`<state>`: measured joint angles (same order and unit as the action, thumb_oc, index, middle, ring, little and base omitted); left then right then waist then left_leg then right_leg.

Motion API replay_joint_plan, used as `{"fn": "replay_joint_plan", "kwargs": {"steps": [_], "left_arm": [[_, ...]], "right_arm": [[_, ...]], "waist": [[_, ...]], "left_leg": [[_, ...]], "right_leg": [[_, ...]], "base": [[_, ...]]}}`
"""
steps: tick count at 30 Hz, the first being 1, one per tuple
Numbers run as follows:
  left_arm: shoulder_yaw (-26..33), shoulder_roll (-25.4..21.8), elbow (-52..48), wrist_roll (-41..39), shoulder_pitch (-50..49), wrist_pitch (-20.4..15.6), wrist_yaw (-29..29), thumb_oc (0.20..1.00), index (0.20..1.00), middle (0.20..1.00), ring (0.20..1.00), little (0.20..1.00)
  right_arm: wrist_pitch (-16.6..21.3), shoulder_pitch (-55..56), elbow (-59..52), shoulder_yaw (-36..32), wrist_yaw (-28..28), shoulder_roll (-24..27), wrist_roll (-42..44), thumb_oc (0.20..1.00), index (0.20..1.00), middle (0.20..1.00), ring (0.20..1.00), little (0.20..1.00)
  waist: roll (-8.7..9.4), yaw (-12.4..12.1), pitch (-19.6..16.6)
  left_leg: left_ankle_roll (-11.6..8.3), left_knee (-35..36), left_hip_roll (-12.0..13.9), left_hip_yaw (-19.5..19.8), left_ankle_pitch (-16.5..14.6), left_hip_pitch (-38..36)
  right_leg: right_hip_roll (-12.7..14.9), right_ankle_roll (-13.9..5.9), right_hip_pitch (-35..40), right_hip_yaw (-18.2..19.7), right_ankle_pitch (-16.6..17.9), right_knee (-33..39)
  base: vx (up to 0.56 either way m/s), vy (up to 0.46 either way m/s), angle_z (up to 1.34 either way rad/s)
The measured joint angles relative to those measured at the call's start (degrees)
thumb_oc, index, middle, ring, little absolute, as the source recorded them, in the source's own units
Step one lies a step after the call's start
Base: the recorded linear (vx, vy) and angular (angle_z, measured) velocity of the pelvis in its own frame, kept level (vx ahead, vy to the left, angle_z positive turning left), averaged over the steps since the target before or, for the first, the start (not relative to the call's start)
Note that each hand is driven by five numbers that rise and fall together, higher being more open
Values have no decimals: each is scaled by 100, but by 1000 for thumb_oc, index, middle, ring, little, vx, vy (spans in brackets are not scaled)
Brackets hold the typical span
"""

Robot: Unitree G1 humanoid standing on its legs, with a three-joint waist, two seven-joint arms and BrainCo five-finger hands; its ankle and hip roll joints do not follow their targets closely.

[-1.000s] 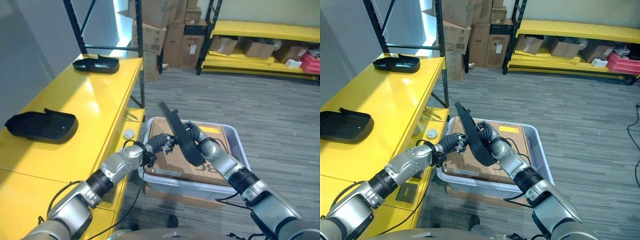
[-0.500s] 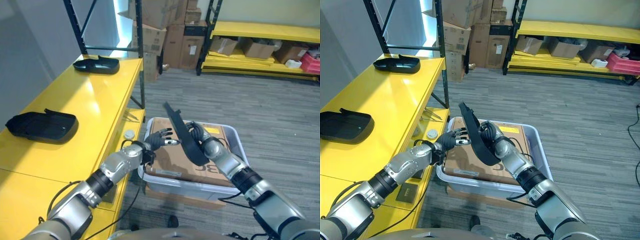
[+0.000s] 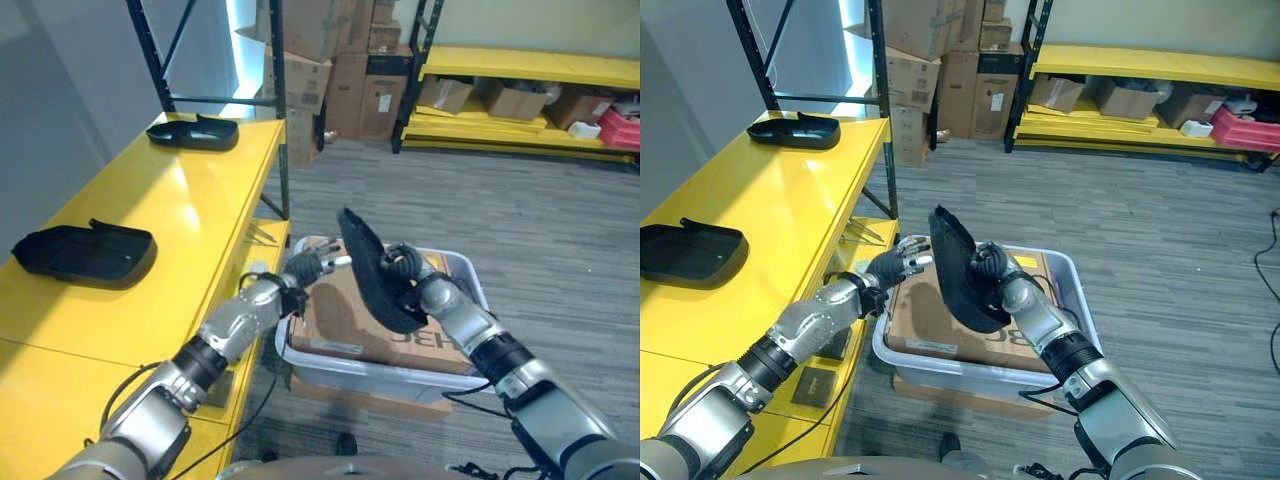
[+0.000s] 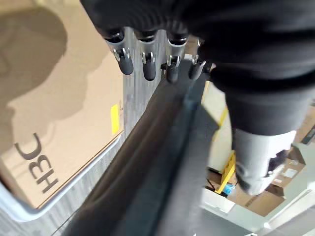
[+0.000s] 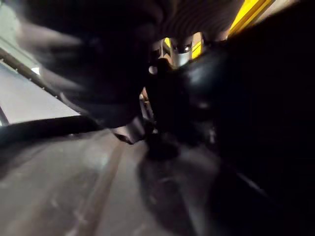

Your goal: Move parts from the plastic box to the shelf.

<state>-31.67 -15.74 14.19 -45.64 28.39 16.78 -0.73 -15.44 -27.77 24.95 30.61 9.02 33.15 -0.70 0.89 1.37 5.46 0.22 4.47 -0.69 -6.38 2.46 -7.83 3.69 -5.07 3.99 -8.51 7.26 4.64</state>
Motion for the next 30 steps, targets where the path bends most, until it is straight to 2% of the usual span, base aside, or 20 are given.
{"fn": "replay_joint_plan", "kwargs": {"steps": [7, 10, 12, 14, 19, 23, 29, 30], "left_arm": [[160, -223, -22, -190, -138, -31, 97, 1000, 1000, 1000, 1000, 1000], [236, -384, -16, -153, -219, -83, 142, 1000, 1000, 1000, 1000, 1000], [235, -584, -5, -134, -95, -217, 223, 1000, 1000, 1000, 1000, 1000], [227, -845, 7, -131, 153, -276, 258, 1000, 1000, 1000, 1000, 1000], [236, -1252, 6, -141, 344, -390, 362, 1000, 1000, 1000, 1000, 1000], [233, -1294, 1, -155, 349, -589, 462, 1000, 1000, 1000, 1000, 1000], [194, -1195, -145, -210, 270, -663, 498, 1000, 1000, 1000, 1000, 1000], [196, -1185, -152, -258, 255, -665, 496, 1000, 1000, 1000, 1000, 1000]], "right_arm": [[23, 464, 158, -488, 204, 340, -184, 200, 200, 200, 200, 200], [23, 456, 318, -526, 277, 527, -186, 200, 200, 200, 200, 200], [34, 185, 493, -499, 421, 554, -167, 200, 200, 200, 200, 200], [25, -389, 867, -477, 536, 572, -55, 200, 200, 200, 200, 200], [27, -1156, 1014, -402, 880, 606, 193, 200, 200, 200, 200, 200], [166, -1468, 1863, -346, 1147, 594, 397, 200, 200, 200, 200, 200], [14, -1598, 2078, -247, 1281, 600, 489, 200, 200, 200, 200, 200], [-34, -1596, 2079, -245, 1294, 599, 490, 388, 388, 388, 388, 388]], "waist": [[22, -73, 15], [157, -146, 171], [268, -163, 440], [384, -236, 888], [435, -474, 1739], [438, -772, 2099], [434, -790, 2225], [434, -794, 2225]], "left_leg": [[13, -3, -1, 11, 4, 168], [14, -221, 12, 35, 34, 587], [6, -519, 20, 144, 36, 1058], [-20, -813, 52, 194, 65, 1576], [-114, -1155, 135, 369, 91, 2223], [-128, -1345, 145, 540, 112, 2604], [-134, -1336, 69, 640, 129, 2671], [-128, -1335, 65, 639, 124, 2669]], "right_leg": [[5, -11, -119, -11, -8, 0], [-2, 13, -413, -33, 61, -4], [-10, 57, -737, -143, 197, -27], [-53, 116, -1103, -172, 392, -30], [-97, 95, -1534, -319, 460, -61], [-100, 116, -1799, -465, 448, -193], [-42, 126, -1829, -522, 442, -189], [-39, 130, -1826, -523, 439, -189]], "base": [[-11, -14, 0], [-293, -118, 6], [-328, -155, 19], [-294, -154, 17], [-167, -91, 17], [-156, -52, 19], [-46, 26, 8], [-40, 42, 3]]}}
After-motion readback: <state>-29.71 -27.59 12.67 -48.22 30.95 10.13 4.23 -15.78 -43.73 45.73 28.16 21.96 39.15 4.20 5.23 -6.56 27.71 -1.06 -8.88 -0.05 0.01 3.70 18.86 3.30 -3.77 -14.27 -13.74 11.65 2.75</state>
